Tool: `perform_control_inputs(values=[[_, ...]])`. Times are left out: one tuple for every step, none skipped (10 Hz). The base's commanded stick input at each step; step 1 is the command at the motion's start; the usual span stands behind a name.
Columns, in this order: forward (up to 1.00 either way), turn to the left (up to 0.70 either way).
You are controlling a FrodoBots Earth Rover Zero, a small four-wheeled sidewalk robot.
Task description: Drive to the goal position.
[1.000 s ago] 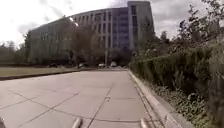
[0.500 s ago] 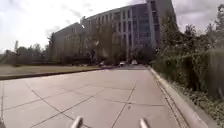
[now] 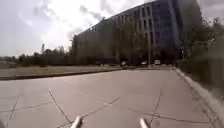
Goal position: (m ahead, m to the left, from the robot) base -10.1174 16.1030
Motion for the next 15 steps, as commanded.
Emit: perform_control_inputs(values=[[0.7, 0.35], [0.7, 0.35], [0.7, 0.35], [0.7, 0.35], [0.7, 0.35], [0.7, 0.35], [0.7, 0.35], [0.7, 0.35], [0.7, 0.35], [0.7, 0.35], [0.7, 0.35], [0.7, 0.35], [0.7, 0.35], [0.7, 0.35], [0.7, 0.35]])
